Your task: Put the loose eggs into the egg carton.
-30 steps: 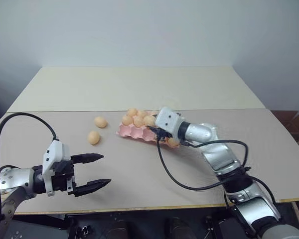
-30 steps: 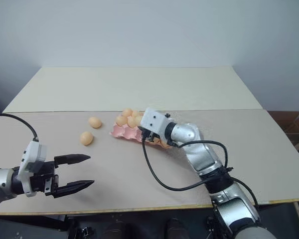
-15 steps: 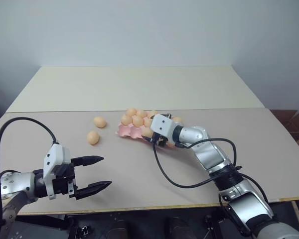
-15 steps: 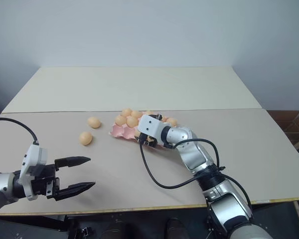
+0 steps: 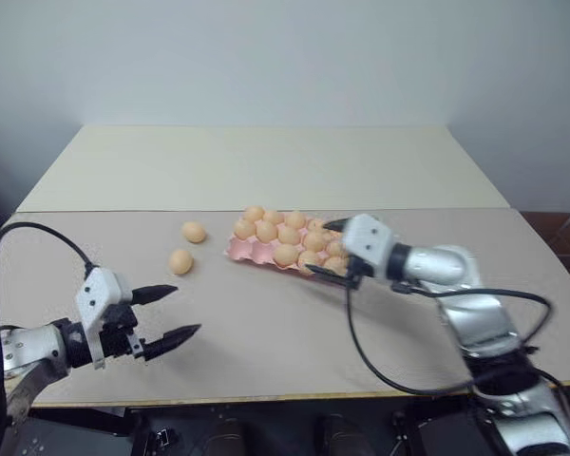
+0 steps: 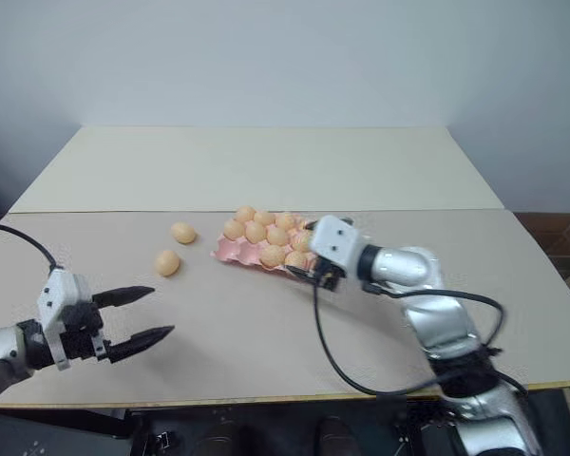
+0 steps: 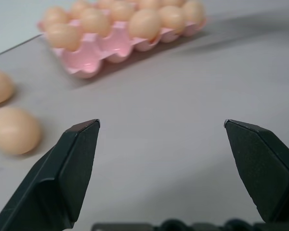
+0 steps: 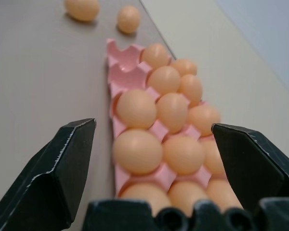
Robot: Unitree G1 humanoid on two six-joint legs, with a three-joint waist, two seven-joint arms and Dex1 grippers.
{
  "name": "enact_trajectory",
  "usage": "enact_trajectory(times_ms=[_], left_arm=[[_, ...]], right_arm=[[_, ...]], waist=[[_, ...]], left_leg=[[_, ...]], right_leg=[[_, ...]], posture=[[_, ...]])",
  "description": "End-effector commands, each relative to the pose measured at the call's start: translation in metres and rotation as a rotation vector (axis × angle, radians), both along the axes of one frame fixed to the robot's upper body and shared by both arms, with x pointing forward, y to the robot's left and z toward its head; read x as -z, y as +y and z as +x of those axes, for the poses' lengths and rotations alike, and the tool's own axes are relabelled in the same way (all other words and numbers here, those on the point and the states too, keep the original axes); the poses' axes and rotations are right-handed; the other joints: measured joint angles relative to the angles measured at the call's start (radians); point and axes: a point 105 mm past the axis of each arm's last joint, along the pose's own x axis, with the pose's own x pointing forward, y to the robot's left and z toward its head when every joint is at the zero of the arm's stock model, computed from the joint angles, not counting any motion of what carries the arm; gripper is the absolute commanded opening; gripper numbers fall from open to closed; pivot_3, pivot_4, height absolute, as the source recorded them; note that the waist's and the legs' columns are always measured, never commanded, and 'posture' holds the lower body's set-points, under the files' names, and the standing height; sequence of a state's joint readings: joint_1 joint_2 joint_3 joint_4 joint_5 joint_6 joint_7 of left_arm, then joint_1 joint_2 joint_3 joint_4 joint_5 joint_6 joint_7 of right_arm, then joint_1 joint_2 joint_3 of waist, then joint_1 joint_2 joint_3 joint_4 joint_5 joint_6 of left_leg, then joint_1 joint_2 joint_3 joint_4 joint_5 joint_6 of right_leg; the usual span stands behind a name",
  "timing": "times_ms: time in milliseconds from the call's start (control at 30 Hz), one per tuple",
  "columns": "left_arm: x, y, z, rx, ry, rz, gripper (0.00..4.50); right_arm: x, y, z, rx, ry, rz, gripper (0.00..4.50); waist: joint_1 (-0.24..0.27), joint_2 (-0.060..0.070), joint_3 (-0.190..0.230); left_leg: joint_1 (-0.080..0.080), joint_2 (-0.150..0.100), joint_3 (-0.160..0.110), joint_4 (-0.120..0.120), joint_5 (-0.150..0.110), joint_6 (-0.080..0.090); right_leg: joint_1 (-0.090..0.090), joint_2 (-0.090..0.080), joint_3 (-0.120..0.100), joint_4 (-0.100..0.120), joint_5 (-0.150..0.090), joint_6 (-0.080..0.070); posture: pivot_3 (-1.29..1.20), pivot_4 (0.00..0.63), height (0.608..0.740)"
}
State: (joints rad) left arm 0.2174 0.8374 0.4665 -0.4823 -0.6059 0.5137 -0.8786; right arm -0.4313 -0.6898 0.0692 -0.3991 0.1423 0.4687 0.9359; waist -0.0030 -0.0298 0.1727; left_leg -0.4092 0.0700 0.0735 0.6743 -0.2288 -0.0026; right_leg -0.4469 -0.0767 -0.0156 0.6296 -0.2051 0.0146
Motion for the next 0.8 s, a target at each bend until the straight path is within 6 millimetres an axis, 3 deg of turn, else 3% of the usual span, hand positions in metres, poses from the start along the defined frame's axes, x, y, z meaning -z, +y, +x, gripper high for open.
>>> enact_trajectory(times_ms=[33, 267, 433, 800], left_arm=[[-0.011, 0.020, -0.004, -0.091, -0.020, 0.014, 4.50], [-0.014, 0.053, -0.008, -0.301, 0.014, -0.002, 4.50], [-0.013, 0.051, 0.001, -0.340, 0.024, -0.012, 4.50], [0.000, 0.039, 0.076, -0.539, 0.009, -0.112, 4.50]], right_arm=[[-0.012, -0.022, -0.020, -0.005, 0.012, -0.053, 4.45], [0.007, -0.049, -0.043, 0.008, 0.148, -0.118, 4.45], [0.011, -0.048, -0.040, 0.028, 0.145, -0.115, 4.45], [0.015, -0.045, -0.030, 0.090, 0.126, -0.060, 4.45]], waist=[[-0.004, 0.000, 0.000], [-0.008, -0.001, 0.000], [-0.008, -0.001, 0.000], [0.011, -0.003, -0.001]], left_leg=[[0.000, 0.000, 0.000, 0.000, 0.000, 0.000], [0.004, 0.000, 0.000, 0.000, 0.000, 0.000], [0.005, 0.000, 0.000, 0.001, 0.000, 0.000], [0.004, -0.001, 0.000, 0.001, 0.000, 0.000]], right_leg=[[0.000, 0.000, 0.000, 0.000, 0.000, -0.001], [0.002, 0.000, 0.001, 0.001, -0.004, -0.005], [0.004, -0.001, 0.001, 0.000, -0.003, -0.005], [0.006, 0.000, 0.001, -0.001, 0.001, 0.002]], posture=[[0.00, 0.150, 0.740], [0.00, 0.150, 0.740], [0.00, 0.150, 0.740], [0.00, 0.150, 0.740]])
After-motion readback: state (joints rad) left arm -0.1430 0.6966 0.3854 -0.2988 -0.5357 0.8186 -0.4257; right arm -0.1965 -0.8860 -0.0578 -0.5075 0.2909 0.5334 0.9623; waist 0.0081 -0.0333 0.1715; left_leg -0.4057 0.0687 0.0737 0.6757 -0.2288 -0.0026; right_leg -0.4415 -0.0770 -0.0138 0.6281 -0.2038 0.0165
